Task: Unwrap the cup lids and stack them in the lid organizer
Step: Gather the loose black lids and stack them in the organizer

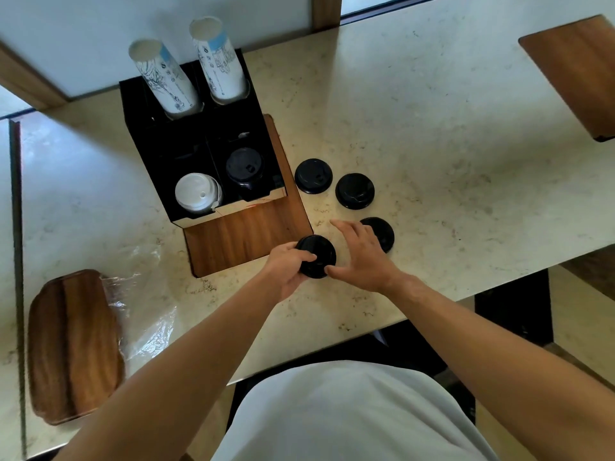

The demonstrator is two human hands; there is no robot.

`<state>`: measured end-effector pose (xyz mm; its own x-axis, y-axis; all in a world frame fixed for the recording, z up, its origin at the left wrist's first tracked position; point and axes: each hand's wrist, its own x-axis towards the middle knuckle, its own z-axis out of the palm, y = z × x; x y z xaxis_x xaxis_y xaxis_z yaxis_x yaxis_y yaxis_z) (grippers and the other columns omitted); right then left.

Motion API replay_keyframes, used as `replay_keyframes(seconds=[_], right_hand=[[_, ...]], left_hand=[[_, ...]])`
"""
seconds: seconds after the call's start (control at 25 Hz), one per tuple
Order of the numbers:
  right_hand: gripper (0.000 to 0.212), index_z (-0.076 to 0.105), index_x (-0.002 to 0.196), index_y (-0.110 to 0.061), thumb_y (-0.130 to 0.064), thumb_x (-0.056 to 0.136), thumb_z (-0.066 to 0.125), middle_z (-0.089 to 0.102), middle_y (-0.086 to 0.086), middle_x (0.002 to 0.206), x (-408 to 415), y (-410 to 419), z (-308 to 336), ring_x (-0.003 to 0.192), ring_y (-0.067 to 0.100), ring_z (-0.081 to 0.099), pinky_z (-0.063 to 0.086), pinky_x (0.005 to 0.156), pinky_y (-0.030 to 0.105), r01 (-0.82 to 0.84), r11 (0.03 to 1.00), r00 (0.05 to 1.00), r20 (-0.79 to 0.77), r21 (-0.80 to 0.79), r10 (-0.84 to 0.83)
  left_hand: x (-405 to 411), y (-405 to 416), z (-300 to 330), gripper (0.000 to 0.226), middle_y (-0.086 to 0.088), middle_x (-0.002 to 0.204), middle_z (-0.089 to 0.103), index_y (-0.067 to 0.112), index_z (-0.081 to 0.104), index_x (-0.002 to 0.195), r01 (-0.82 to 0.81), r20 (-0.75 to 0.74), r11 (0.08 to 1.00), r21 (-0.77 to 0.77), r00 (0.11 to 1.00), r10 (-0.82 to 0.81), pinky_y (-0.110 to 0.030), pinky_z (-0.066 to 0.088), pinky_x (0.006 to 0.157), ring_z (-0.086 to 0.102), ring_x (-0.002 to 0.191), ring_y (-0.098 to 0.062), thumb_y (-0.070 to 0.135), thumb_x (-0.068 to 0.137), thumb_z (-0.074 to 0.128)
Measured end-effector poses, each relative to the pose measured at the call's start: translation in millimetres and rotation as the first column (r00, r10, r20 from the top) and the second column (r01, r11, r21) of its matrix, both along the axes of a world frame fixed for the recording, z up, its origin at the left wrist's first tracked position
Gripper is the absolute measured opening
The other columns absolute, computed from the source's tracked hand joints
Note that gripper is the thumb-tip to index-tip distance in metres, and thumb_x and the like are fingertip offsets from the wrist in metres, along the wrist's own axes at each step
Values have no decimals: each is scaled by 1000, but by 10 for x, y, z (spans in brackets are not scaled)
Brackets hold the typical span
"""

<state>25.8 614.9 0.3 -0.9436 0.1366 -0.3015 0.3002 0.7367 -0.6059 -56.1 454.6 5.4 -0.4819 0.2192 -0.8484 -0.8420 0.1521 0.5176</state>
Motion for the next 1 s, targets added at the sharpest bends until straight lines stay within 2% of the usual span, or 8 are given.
replay_keyframes(seconds=[0.12,0.2,0.32,0.44,0.6,0.72,0.8,1.0], right_hand=[[88,37,150,-23,-42,73,76,40,4,146,59,322,-51,135,27,34,34,116,44,101,990,995,-32,98,-99],[94,30,152,-25,-40,72,77,33,4,152,55,485,-87,138,30,30,31,117,45,114,976,992,39,183,-124],[108,14,159,-26,-30,72,79,24,4,160,38,588,-167,144,32,22,26,121,46,19,975,982,177,221,-59],[106,16,159,-22,-21,75,80,31,6,158,29,573,-233,142,33,25,30,120,45,52,970,983,160,237,-92],[103,20,158,-19,-35,77,81,44,8,144,-30,419,-191,132,29,34,37,112,41,181,978,982,33,106,-185],[106,22,157,-23,-46,73,83,46,3,142,-105,176,-96,130,22,36,35,108,35,188,980,980,-58,-72,-192],[107,23,156,-27,-49,71,84,47,2,141,-165,34,-44,130,19,37,36,108,35,170,975,980,-81,-143,-182],[109,22,156,-27,-55,69,83,48,1,137,-236,-178,-62,126,17,40,37,105,32,120,984,990,-54,-132,-128]], left_hand=[[-27,40,-20,21,-17,116,67,7,65,105,-50,47,999,5,998,50,-39,65,71,68,104,-33,-8,90,64],[-35,63,-8,16,-14,110,67,10,64,98,-87,73,996,-8,993,88,-35,64,62,68,100,-30,-3,90,66],[-57,72,-19,16,-12,107,63,13,59,101,-147,104,989,-10,984,147,-33,61,55,66,96,-30,3,91,66],[-93,63,-45,17,-13,109,63,13,57,106,-183,124,983,4,976,181,-36,61,56,67,96,-32,8,93,66],[-111,59,-68,12,-13,109,68,13,61,107,-209,130,977,34,971,203,-39,63,62,69,100,-31,16,96,63],[-112,59,-100,21,-15,113,72,13,66,112,-238,163,969,66,961,224,-44,64,76,71,103,-31,27,97,62],[-127,62,-102,28,-15,115,72,12,67,114,-260,189,961,98,953,238,-44,64,81,71,105,-31,34,97,61],[-173,69,-87,39,-16,110,77,10,70,118,-323,223,925,199,934,278,-39,63,77,75,100,-32,35,88,67]])
